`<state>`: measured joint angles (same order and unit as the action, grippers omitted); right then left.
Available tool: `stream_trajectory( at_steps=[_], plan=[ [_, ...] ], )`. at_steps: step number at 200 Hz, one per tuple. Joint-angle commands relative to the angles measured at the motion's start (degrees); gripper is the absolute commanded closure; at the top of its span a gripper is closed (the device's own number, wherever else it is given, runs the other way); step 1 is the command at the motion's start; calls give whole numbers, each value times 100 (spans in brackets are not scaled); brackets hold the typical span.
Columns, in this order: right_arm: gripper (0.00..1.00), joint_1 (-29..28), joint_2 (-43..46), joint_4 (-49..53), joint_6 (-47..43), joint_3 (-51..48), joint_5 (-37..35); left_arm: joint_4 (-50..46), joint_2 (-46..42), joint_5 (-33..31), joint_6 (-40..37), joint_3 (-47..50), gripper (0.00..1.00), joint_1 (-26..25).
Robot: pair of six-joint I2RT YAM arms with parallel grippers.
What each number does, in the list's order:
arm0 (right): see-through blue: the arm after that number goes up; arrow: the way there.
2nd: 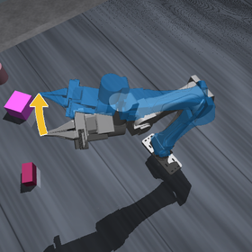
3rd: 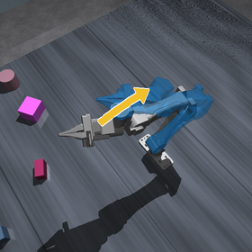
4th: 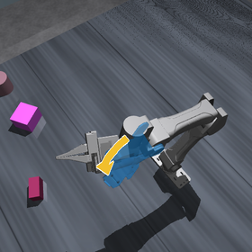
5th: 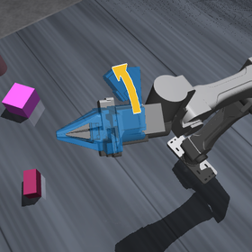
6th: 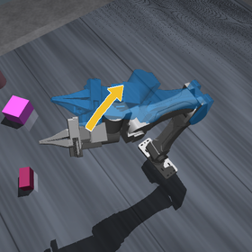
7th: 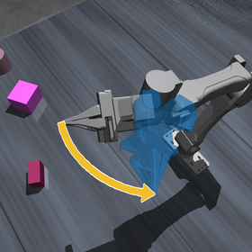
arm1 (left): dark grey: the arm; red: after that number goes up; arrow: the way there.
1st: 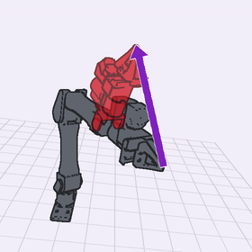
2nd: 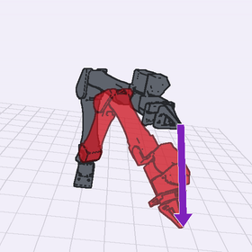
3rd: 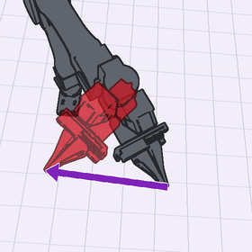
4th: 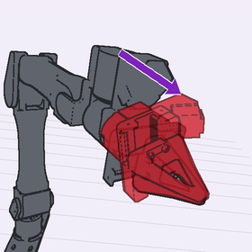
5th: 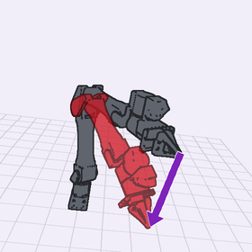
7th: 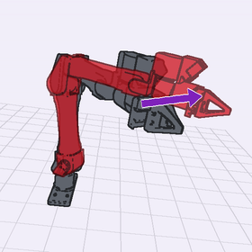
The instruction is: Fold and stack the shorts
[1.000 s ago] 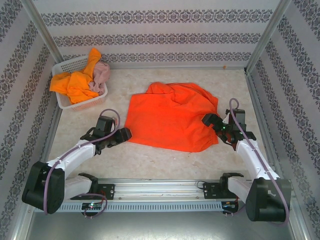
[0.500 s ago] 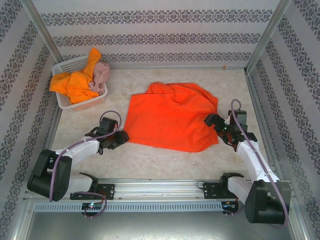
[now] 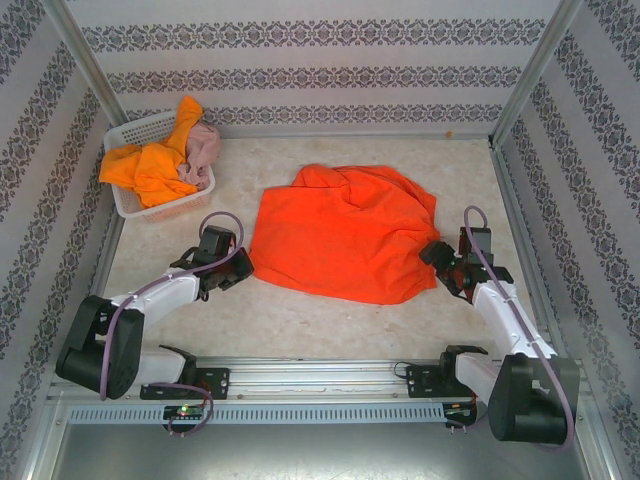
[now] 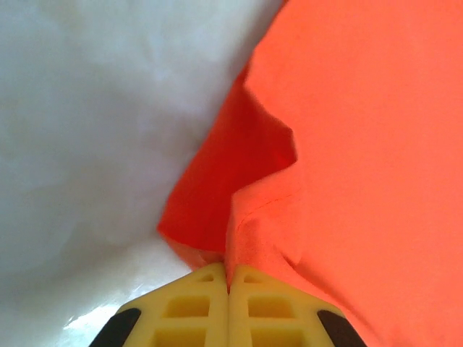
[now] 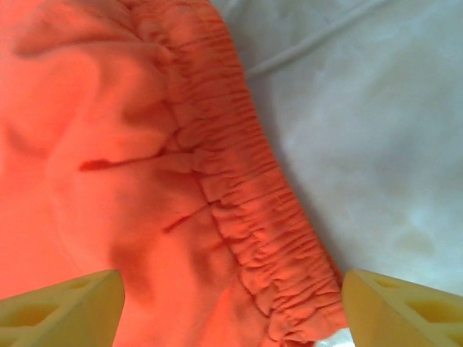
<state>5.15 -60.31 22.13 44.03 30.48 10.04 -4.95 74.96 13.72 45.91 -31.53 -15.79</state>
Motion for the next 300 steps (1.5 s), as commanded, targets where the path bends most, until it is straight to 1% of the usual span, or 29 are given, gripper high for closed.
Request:
stream_trajectory(
  at_steps=[1,8,19,55,106,123,148,176,192,206,213,231,255,282,300],
  plan=[
    [32,44,-92,257,347,-153,-336,222,-69,121,-21,-86,97,-36],
    [36,39,-115,230,438,-201,-356,249,-59,130,-12,-71,97,-32],
    [40,39,-146,223,592,-254,-371,290,-30,145,5,-49,97,-38],
    [45,39,-367,-2,978,-436,-258,446,27,184,24,31,97,-32],
    [54,37,-927,-238,1149,-336,-53,568,115,232,23,104,97,-38],
    [55,46,-1110,-303,1183,-287,6,617,141,238,30,137,98,-34],
    [60,39,-1219,-376,1241,-226,140,660,164,248,15,150,98,-38],
    [72,39,-1153,-436,1317,-204,225,709,201,279,16,156,98,-32],
    [83,39,-1116,-425,1285,-179,201,719,209,287,8,147,98,-37],
    [96,37,-1105,-421,1251,-136,180,727,200,291,-1,136,99,-34],
    [100,39,-1105,-407,1234,-93,190,724,187,304,-18,123,100,-35],
    [100,39,-1070,-345,1142,110,242,592,72,308,-95,-34,100,-24],
    [100,39,-855,-210,984,563,343,197,-369,266,-340,-486,100,66],
    [100,39,-484,-180,833,1295,592,-508,-888,186,-785,-1504,100,342],
    [100,26,-303,-209,678,1917,770,-971,-960,150,-1145,-2451,100,544]
  ],
)
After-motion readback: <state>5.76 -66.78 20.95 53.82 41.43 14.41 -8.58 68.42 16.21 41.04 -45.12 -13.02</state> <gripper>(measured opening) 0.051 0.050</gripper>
